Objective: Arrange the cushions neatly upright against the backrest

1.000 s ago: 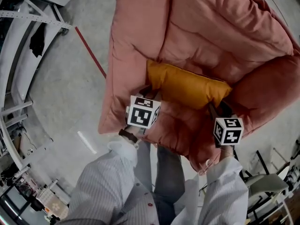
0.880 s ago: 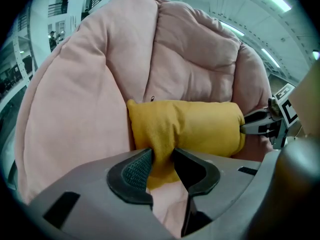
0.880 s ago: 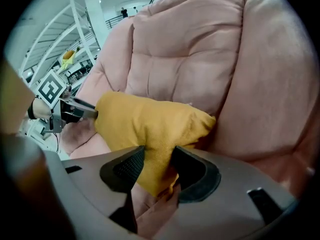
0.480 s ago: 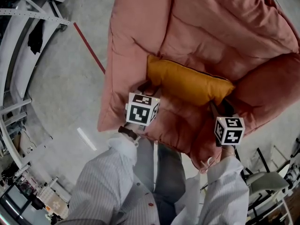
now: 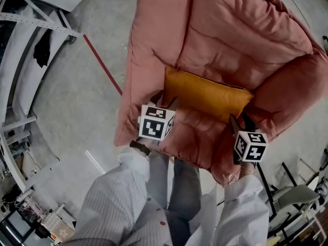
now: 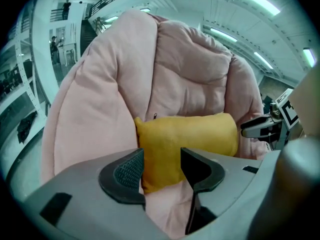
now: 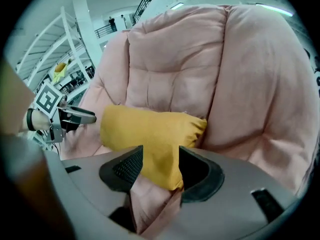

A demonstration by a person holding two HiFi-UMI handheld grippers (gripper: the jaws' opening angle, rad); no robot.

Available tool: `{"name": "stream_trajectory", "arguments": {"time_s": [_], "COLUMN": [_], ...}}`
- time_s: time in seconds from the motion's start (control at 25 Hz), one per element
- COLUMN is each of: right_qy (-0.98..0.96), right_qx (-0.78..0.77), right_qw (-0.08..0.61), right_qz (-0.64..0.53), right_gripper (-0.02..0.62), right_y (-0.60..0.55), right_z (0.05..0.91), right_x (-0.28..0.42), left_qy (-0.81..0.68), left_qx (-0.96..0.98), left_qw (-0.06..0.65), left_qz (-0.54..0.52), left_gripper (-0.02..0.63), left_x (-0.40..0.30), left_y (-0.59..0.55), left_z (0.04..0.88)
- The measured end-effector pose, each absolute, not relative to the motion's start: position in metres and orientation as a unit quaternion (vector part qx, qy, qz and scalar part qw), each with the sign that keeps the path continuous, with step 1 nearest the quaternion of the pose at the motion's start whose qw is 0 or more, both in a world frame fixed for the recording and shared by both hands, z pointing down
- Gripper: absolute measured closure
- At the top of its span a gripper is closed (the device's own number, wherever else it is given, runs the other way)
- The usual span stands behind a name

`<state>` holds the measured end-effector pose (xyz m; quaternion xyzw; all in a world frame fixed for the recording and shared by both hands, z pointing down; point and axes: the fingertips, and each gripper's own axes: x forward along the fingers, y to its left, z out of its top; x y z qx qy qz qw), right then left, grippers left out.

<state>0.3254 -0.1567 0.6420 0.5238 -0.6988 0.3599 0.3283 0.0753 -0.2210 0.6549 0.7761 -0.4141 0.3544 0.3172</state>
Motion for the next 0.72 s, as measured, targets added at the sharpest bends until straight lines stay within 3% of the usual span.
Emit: {"name": "stream_trajectory", "arguments": {"time_s": [0.24, 0.52, 0.72], "right_qy": [-0.712, -0.756, -0.783], "right_qx": [0.557, 0.561, 0.551], "right_qw": [0.236, 0.102, 0.074], "right_qz": [0.357, 0.32, 0.279], "right_gripper": [0.41, 0.411, 0.431], "right_y": [-0.168, -0.191, -0.183], "right_z": [0.575, 0.441, 0.355], "right_x": [0.29, 0.257, 0.242], "left_qy": [-0.383, -0.345, -0.326], "left_qx": [0.808, 0.863, 0.89], "left_qw": [0.311, 0.282, 0.266], "left_qz": [0.321, 0.238, 0.175], "left_gripper": [0.383, 0.383, 0.383], "left_x": [0.094, 0.128, 0.144], "left_y": [-0.222, -0.226, -0.216], "left_z": [0.598, 0.476, 0.386]}}
